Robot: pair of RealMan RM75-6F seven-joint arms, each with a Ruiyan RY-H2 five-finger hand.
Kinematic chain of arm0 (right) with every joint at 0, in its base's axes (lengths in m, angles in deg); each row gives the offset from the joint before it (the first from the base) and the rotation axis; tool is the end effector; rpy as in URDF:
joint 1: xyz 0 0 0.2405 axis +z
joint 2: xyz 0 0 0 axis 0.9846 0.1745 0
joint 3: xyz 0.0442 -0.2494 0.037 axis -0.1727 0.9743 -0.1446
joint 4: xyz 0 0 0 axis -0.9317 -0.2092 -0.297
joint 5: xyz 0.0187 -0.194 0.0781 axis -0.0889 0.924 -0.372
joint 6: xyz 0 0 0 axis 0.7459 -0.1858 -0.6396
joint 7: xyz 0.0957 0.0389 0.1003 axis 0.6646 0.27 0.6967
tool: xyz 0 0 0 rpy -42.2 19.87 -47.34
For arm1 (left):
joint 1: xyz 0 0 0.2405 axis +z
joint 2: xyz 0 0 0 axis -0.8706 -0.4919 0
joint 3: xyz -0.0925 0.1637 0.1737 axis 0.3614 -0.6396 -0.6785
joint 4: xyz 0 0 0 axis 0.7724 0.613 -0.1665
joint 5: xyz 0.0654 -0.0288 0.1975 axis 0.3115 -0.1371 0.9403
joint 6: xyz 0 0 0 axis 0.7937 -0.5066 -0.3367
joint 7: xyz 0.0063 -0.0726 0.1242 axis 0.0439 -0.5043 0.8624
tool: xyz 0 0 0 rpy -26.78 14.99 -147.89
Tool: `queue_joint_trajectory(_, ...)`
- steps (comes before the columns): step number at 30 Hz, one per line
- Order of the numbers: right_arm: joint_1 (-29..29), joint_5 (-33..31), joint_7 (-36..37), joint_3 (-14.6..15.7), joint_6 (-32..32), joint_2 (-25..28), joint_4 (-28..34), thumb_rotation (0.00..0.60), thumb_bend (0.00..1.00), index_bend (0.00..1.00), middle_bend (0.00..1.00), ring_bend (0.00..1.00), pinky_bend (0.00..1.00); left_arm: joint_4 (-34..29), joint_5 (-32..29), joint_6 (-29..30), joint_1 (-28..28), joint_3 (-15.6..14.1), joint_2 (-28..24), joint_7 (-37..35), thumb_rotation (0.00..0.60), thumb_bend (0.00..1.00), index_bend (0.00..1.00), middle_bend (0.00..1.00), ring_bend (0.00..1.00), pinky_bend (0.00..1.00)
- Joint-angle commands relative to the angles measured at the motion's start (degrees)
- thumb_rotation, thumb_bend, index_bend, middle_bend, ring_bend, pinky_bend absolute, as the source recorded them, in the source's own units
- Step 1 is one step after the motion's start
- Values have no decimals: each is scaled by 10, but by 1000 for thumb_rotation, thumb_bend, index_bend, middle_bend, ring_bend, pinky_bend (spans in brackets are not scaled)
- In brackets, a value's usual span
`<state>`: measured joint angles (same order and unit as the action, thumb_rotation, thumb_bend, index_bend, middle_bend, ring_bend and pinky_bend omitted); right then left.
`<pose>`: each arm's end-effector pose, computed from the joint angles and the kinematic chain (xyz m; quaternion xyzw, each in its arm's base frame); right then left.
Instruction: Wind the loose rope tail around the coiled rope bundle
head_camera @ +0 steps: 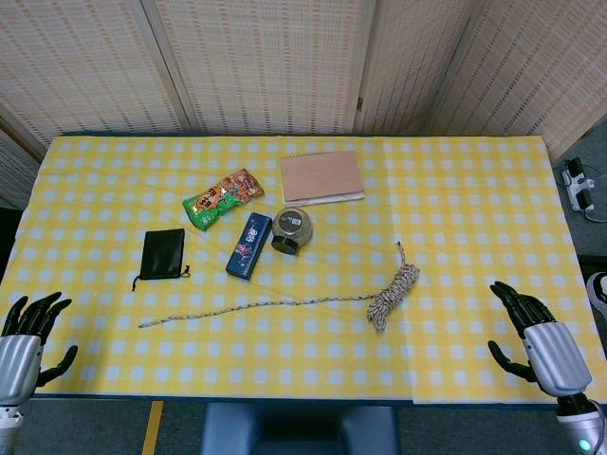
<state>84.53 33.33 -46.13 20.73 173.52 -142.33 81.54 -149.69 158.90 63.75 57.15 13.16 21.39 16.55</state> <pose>-0.2894 -0.1543 0.1554 0.6205 -0.4234 0.4364 0.4953 -0.3201 0.1634 0.1455 -0.6042 -0.3619 -0.4014 0.5856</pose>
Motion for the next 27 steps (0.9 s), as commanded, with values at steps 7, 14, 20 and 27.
queue_joint_trajectory(7,11,12,-7,0,-21,-6,5,600,408,82,119,187,168,1,11,-6,-5,-1,0,0,600,357,209,143,165,82)
queue_joint_trajectory(14,35,26,-28,-1,-57,-11,11,600,407,82,119,188,168,-4,27,-6,-11,-2,-2,-2,600,358,211,143,166,82)
queue_joint_trajectory(20,75,2,-49,-16,-124,-15,5,600,408,75,114,189,168,-10,33,-9,-14,-4,-2,0,600,357,213,143,166,82)
queue_joint_trajectory(27,133,-32,-56,-40,-209,-40,-43,600,408,0,84,174,114,-13,31,-9,-11,-5,-5,5,600,357,216,143,166,81)
